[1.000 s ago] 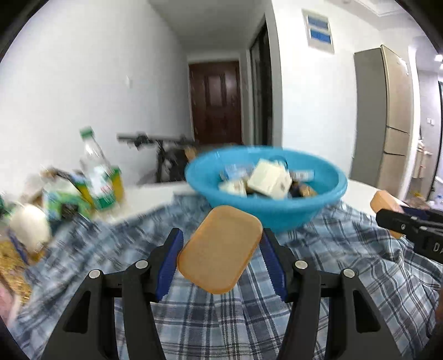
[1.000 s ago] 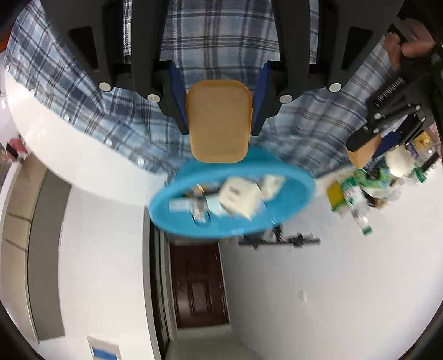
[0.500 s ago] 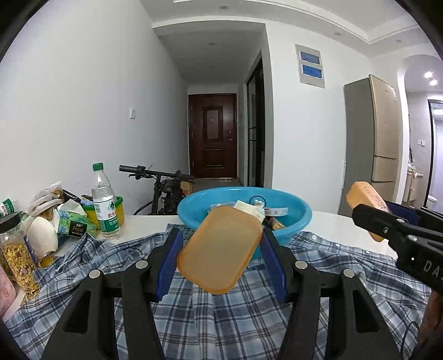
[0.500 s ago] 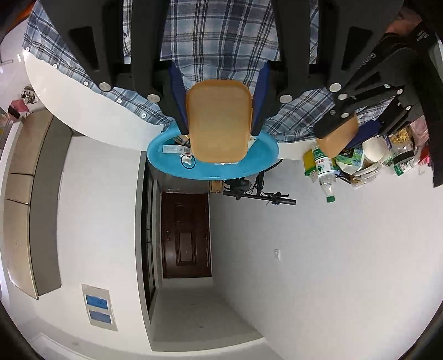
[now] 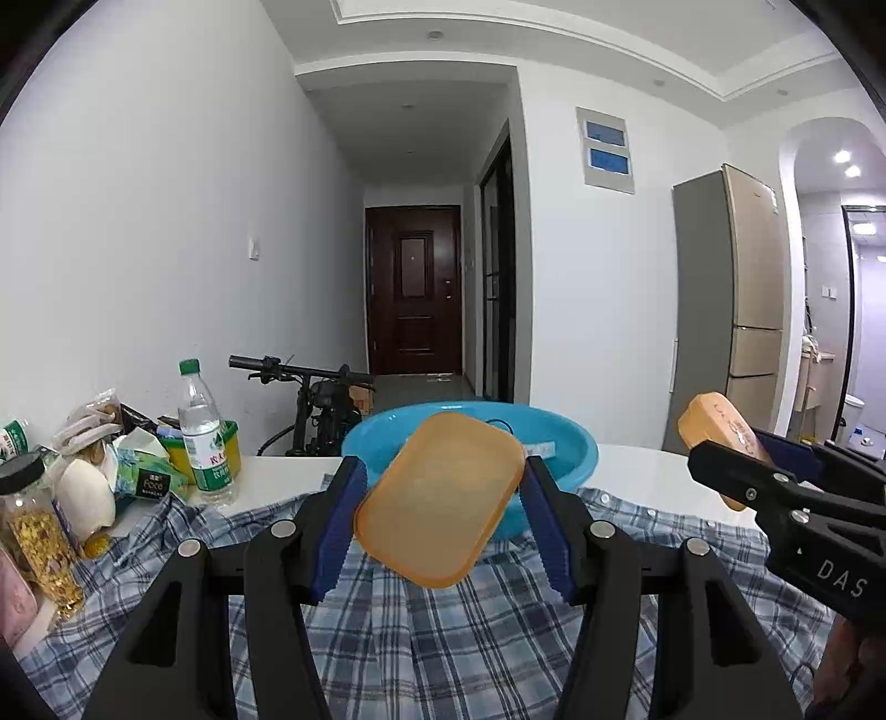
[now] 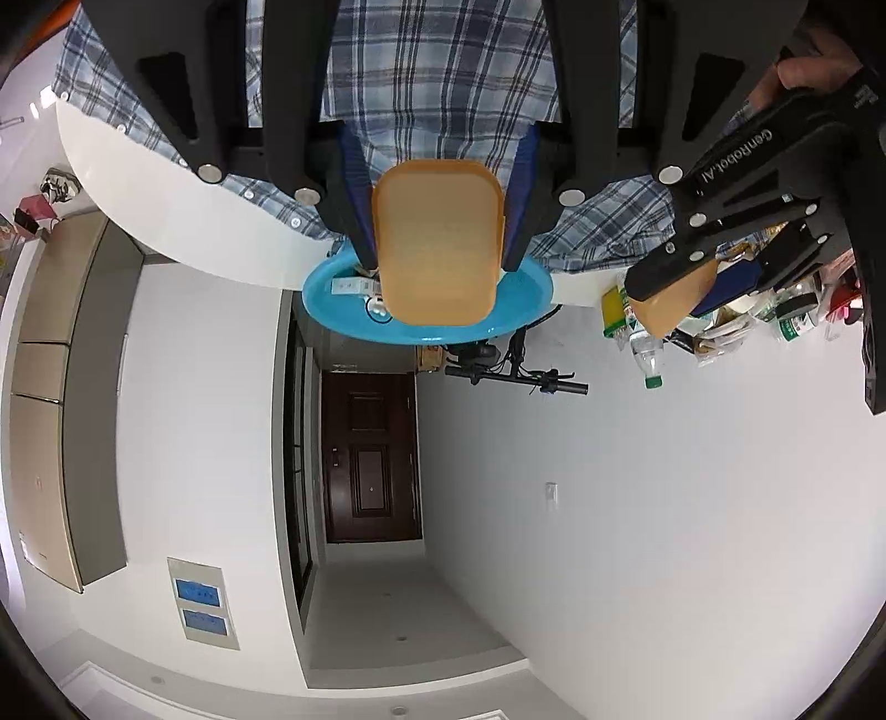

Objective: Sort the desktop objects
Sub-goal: 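Lift both held orange soap boxes up toward the blue basin, then lower both held soap boxes down into the blue basin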

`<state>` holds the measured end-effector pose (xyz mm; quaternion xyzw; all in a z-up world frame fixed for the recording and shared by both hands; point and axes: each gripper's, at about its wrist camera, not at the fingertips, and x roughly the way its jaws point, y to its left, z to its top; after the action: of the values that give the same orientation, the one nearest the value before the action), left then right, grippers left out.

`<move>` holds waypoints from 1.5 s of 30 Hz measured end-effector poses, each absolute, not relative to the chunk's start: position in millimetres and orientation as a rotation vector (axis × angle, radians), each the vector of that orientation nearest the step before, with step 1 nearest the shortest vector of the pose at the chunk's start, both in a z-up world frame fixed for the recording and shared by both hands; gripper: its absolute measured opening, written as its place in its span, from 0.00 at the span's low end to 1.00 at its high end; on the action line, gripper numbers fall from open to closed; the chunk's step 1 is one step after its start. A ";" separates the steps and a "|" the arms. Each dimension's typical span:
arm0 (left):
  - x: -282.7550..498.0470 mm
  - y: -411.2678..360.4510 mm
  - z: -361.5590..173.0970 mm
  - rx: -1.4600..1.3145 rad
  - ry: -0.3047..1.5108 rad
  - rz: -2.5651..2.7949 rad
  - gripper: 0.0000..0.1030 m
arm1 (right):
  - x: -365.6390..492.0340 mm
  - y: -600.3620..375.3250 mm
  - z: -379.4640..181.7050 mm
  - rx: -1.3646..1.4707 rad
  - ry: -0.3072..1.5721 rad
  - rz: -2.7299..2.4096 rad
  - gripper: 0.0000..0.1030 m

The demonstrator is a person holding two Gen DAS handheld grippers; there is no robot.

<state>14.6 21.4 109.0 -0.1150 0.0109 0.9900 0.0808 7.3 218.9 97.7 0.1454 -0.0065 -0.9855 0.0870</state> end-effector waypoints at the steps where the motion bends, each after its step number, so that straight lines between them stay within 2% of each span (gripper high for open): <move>1: 14.1 19.9 114.5 -0.338 0.011 2.956 0.58 | 4.6 219.6 100.9 0.430 -0.024 -2.936 0.40; 7: 23.7 20.9 144.8 -0.208 0.009 2.979 0.58 | 0.6 224.4 120.6 0.380 -0.049 -2.949 0.40; 21: 39.0 25.5 173.2 -0.132 0.061 2.991 0.58 | 14.6 223.9 140.4 0.269 -0.024 -2.967 0.40; 33: 6.5 32.8 232.4 0.049 0.049 2.989 0.58 | -9.6 226.7 199.1 0.076 -0.018 -2.990 0.40; 45: -46.7 26.6 246.2 0.039 0.045 3.006 0.58 | -46.7 219.4 216.2 0.028 0.008 -2.988 0.40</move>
<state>-46.7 26.6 246.2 0.0131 0.0151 0.9975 0.0672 -46.7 219.4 216.2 0.0093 0.0027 -0.9970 0.0767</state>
